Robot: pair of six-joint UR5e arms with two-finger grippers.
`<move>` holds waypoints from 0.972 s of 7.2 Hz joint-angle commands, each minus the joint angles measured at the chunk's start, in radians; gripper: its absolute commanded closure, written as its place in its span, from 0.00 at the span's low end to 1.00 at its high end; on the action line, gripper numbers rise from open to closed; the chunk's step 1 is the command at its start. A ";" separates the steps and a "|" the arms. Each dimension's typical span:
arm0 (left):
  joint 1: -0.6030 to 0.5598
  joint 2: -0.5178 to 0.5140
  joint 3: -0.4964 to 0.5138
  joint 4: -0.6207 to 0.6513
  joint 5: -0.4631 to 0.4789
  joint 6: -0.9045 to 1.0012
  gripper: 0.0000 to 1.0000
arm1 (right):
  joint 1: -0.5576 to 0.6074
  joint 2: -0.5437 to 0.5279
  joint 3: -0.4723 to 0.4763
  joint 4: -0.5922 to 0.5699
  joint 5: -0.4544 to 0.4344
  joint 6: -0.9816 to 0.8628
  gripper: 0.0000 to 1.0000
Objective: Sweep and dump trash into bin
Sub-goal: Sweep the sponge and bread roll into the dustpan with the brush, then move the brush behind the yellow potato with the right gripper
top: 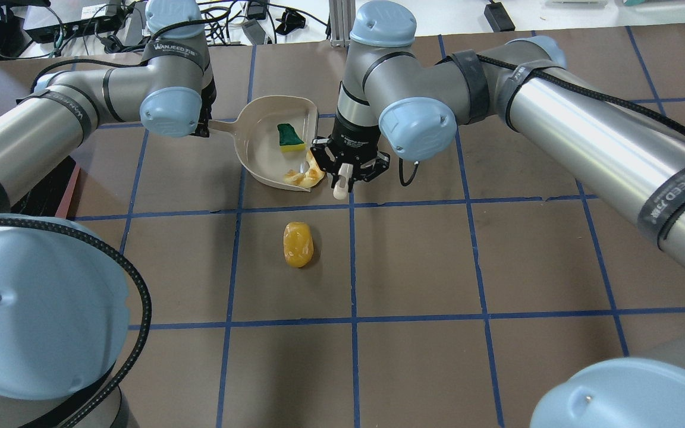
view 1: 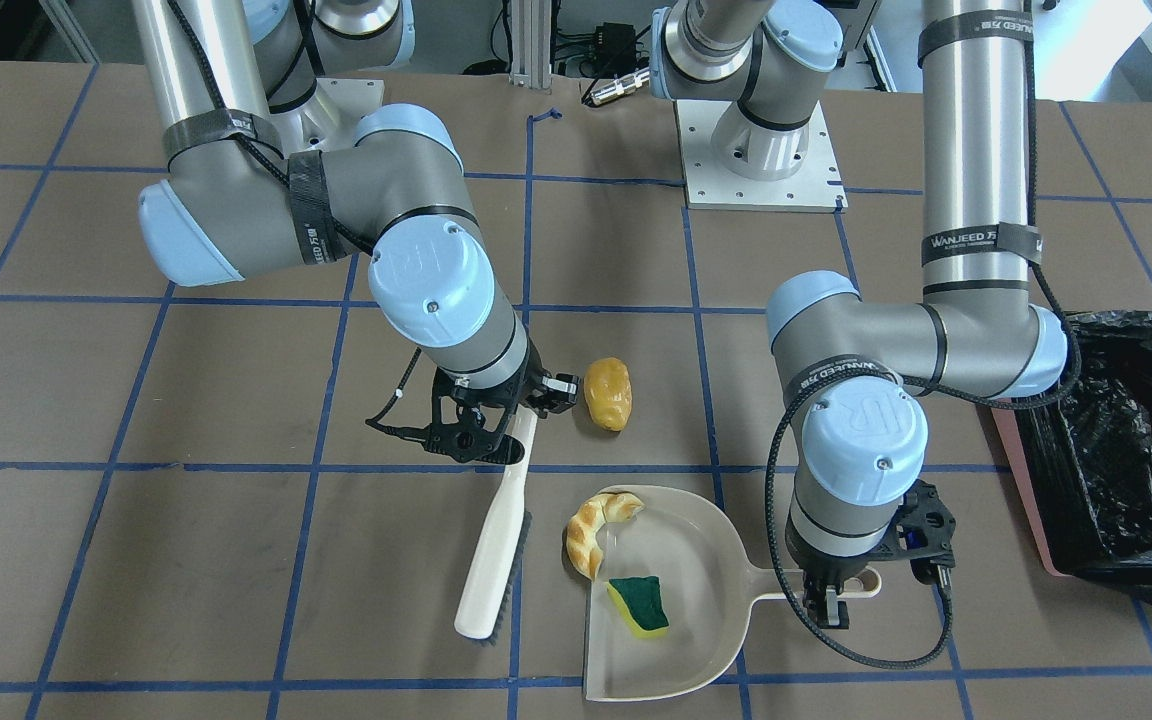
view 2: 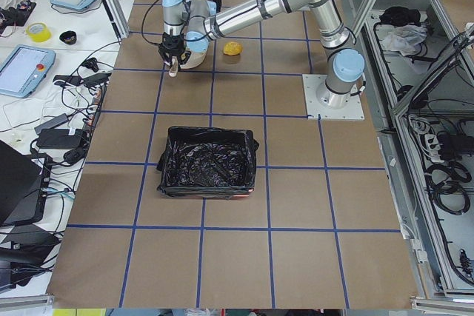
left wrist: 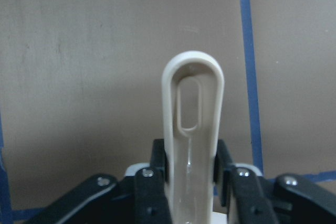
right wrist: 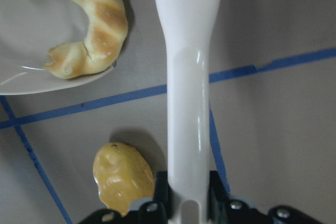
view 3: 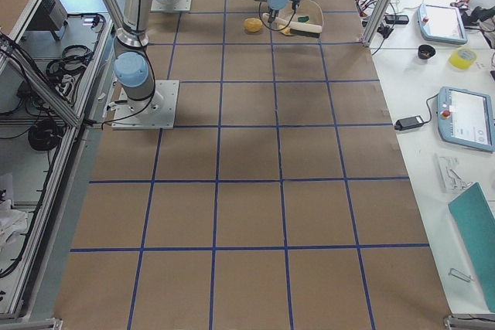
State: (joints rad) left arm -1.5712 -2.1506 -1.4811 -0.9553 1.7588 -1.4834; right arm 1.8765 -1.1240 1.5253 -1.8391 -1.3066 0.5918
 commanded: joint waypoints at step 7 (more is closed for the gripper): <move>0.005 0.032 -0.016 -0.042 -0.114 0.005 1.00 | 0.079 0.041 -0.010 -0.169 0.039 0.103 1.00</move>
State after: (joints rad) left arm -1.5670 -2.1185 -1.5021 -0.9970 1.6427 -1.4794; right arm 1.9597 -1.0648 1.5199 -2.0477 -1.1694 0.7161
